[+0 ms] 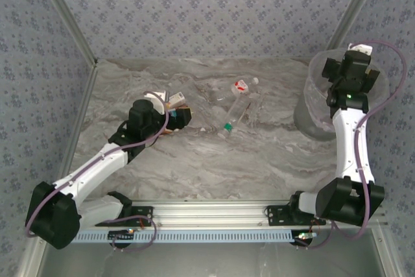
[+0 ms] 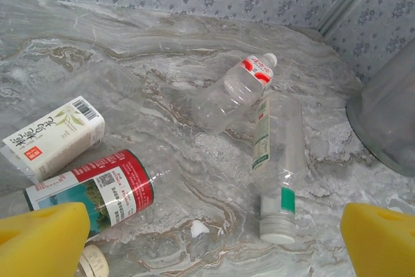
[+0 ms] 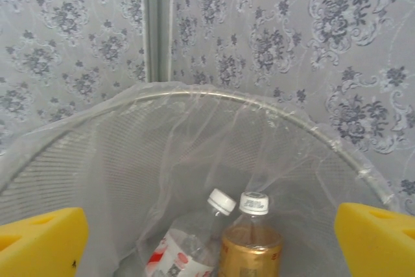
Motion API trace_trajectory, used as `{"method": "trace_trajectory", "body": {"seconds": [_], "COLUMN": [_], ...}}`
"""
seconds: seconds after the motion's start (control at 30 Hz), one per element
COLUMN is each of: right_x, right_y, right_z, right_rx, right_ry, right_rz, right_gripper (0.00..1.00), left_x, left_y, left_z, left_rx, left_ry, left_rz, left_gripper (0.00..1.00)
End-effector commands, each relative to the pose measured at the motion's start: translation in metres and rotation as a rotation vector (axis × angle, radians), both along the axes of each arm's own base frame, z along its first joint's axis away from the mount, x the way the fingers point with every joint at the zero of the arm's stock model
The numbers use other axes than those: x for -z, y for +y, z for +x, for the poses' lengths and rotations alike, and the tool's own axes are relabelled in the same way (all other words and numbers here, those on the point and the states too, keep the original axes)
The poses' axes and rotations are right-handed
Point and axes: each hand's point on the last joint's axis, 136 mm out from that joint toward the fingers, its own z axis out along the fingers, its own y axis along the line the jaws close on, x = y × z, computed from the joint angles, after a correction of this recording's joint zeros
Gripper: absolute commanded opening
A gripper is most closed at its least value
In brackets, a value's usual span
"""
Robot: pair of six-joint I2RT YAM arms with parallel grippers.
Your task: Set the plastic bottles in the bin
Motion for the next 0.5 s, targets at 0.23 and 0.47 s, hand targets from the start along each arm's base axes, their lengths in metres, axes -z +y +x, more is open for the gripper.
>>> {"method": "trace_trajectory", "body": {"seconds": [0.23,0.47], "right_x": [-0.005,0.006], "right_y": [0.046,0.083], "right_z": [-0.011,-0.021], "right_rx": [-0.107,-0.19], "right_ry": [-0.088,-0.125], "right_rz": [0.157,0.274], "right_gripper": [1.0,1.0], "left_x": [0.002,0.017], "left_y": [0.017,0.039], "left_z": [0.008,0.013], "left_rx": [-0.067,-0.133], "left_ry": [0.024,0.152], "left_rz": [-0.005,0.017], "left_gripper": [0.99,0.99]}}
